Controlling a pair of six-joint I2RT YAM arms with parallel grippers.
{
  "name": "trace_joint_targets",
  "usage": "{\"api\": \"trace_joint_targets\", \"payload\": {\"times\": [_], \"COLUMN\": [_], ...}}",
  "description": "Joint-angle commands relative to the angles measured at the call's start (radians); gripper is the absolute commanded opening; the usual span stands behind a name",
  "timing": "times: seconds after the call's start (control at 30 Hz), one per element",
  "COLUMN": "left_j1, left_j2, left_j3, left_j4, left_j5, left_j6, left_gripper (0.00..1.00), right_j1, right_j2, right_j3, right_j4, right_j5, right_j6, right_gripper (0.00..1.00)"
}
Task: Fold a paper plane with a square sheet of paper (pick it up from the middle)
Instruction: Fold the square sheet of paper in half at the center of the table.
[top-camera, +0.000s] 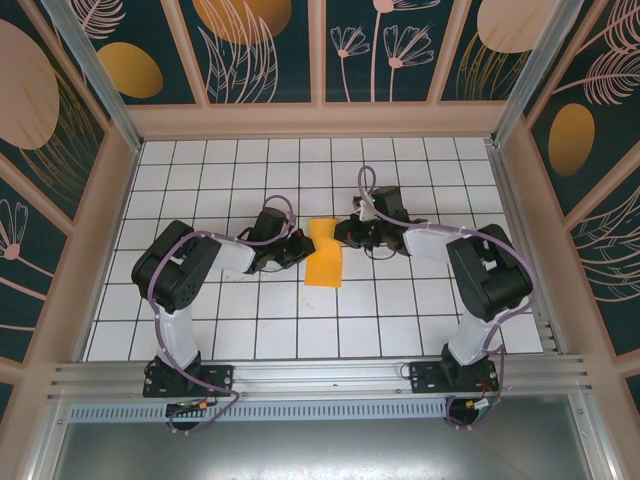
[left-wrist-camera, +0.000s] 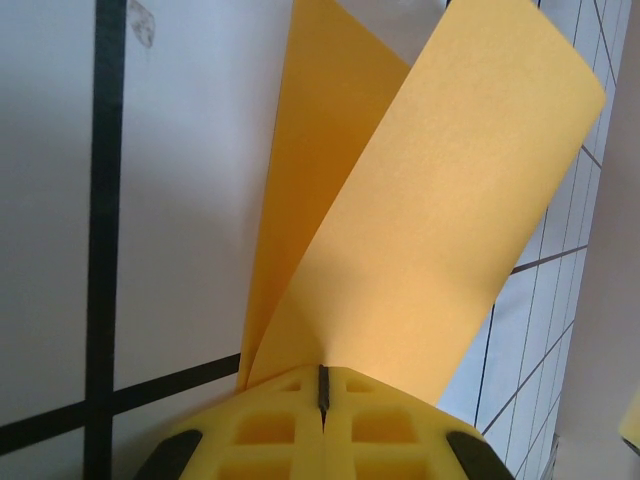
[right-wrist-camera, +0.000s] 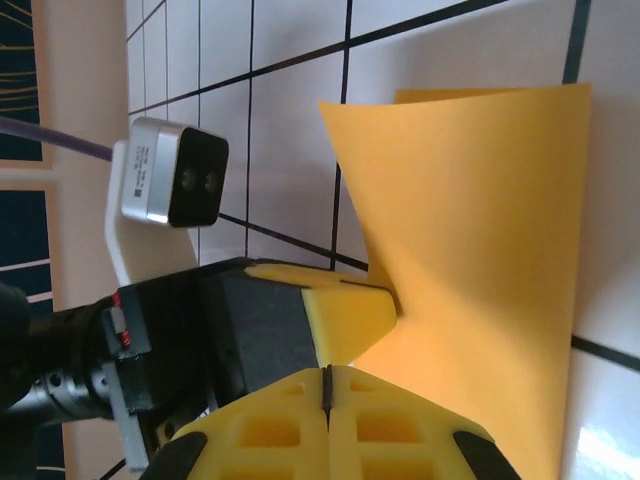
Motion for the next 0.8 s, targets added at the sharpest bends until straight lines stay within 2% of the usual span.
{"api": "trace_joint_targets", "payload": {"times": [0.0,0.53,0.77], "left_j1": [-0.004,-0.003,-0.003], "left_j2": [0.061,0.061,0.059], "left_j3": [-0.020,-0.022,-0.020], "left_j4": [-0.090,-0.098,-0.106], "left_j5": [-0.041,-0.046,-0.049], "left_j6": [0.032,0.035,0.039], "left_gripper": [0.00,0.00,0.00], "right_j1": [-0.001,-0.003,-0.019], "right_j2": [0.070,0.164,0.088], "right_j3": [0.022,-0.069,0.051], "right_j4": [-0.005,0.013,-0.067], "right_j5": [-0.021,0.024,0.006], "right_j6": [-0.029,-0.033,-0.061], "right_gripper": [0.00,0.00,0.00]}}
